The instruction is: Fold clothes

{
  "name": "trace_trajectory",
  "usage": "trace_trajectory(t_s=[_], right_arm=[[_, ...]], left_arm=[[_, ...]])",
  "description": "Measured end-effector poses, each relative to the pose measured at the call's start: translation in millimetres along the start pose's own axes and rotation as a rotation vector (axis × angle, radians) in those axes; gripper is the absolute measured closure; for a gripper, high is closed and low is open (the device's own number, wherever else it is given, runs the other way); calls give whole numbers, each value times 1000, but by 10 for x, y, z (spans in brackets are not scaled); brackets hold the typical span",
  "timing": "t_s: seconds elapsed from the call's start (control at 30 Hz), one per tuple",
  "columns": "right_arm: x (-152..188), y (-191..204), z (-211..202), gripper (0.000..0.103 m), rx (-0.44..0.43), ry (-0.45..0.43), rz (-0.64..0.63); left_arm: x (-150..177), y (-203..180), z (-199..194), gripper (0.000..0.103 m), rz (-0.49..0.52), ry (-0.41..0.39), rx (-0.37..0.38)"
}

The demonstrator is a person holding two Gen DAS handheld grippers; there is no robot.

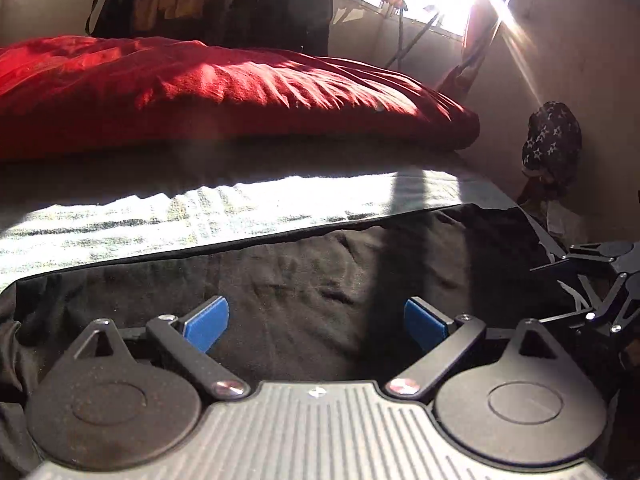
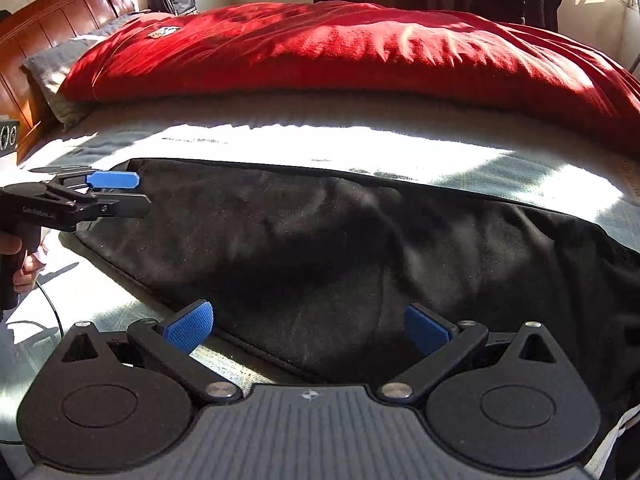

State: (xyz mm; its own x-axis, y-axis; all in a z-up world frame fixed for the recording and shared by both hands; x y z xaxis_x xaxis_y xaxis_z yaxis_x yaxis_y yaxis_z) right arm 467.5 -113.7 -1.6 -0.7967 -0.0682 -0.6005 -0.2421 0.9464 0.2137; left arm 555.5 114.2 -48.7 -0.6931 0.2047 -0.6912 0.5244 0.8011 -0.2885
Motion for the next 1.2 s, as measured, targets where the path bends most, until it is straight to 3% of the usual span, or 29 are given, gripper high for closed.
trace_trajectory(t_s=[0.03,0.2,0.33,0.43,0.67,0.77,0.93,1.0,1.07,1.13,1.2], right_arm=[[45,79,-41,0,6,-9,-7],[241,154,-202,0,0,-8,29],[351,75,-344,0,27,-19,62],[402,-15,-386,0,28,-25,104],[477,-105,-365,0,43,-18,142],[462,-96,-350,0,44,-19,143],[427,-60,-338,0,39,-21,136],[427,-53,-337,0,40,-20,137],[438,-49,-365,0,41,-22,135],[454,-66,-418,0,47,-32,138],[471,-83,-470,0,53,-42,141]], left_arm=[[-25,-70,145,8,-20,30,56],[40,65,606,8,-163,130,149],[156,613,650,8,-255,147,36],[166,1015,469,8,-315,101,3],[123,1892,44,8,-399,45,-284],[117,1822,-77,8,-381,54,-340],[272,1086,-128,7,-142,73,-212],[445,971,-123,7,-88,112,-249],[658,992,-146,7,-63,156,-333],[845,1039,-260,7,-45,158,-387],[959,1055,-416,7,-60,153,-392]])
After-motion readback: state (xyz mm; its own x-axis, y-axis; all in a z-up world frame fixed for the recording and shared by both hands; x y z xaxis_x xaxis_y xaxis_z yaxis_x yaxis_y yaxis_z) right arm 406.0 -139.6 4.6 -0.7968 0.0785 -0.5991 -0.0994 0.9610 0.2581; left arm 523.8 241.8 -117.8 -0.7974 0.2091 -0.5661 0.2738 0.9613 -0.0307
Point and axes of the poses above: each gripper's, at about its wrist camera, not at the fingertips, and z roughly the way its jaws point, y to its left, x to its underside, the point moved 7 cm from there along z, roughly the way its jaws point, and after that the axes turned 7 degrees about -x, right-handed, at the moved point
